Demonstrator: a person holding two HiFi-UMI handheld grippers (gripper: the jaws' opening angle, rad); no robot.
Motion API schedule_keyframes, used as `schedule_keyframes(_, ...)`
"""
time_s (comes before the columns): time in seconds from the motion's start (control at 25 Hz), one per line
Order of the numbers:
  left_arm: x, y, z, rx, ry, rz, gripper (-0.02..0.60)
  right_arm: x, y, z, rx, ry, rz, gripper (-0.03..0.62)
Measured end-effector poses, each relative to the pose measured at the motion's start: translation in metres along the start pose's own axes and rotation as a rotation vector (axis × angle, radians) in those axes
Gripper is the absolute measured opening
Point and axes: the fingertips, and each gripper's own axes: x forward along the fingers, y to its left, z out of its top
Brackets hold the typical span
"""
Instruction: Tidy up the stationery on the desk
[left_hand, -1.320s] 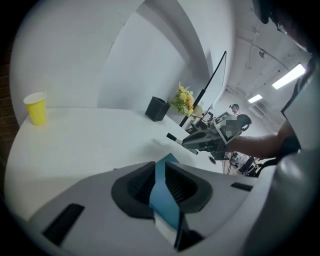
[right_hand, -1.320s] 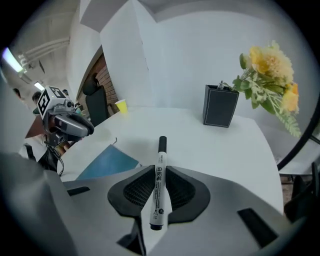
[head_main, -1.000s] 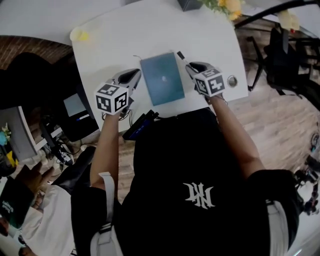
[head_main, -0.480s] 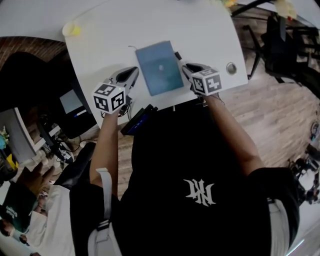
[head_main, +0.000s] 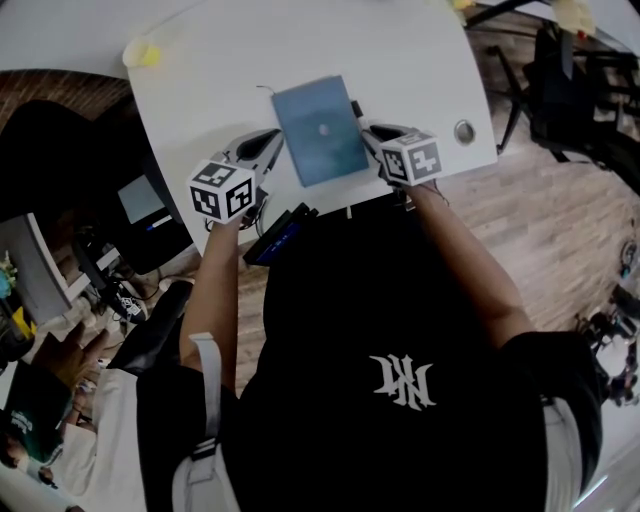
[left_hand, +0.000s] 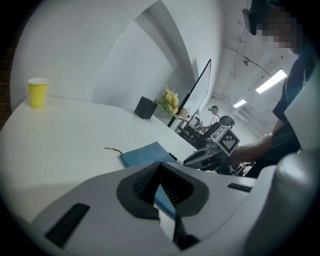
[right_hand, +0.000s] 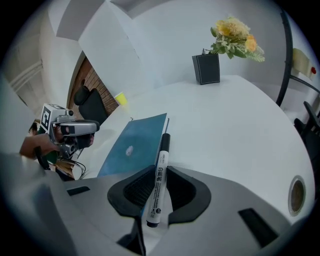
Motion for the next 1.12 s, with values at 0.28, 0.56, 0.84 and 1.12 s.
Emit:
schedule_keyframes(0.28, 0.000, 0.000, 0.000, 0.000, -0.003, -0.005, 0.003, 0.003, 0.010, -0.001, -0.008, 0.018, 0.054, 0.089)
schedule_keyframes(0.56, -0.002, -0.001, -0.009, -0.014, 0.004, -0.002, 0.003, 0.002, 0.012, -0.001, -0.020, 0.017, 0.070, 0.097)
schedule_keyframes(0.84, -0.001, -0.002, -0.008, -0.009, 0.000, 0.002, 0.003, 0.000, 0.012, 0.002, -0.034, 0.011, 0.063, 0.103)
schedule_keyframes(1.12, -0.002, -0.006, -0.002, 0.007, -0.014, 0.003, 0.003, -0.007, 0.010, 0.012, -0.061, -0.020, 0.053, 0.106)
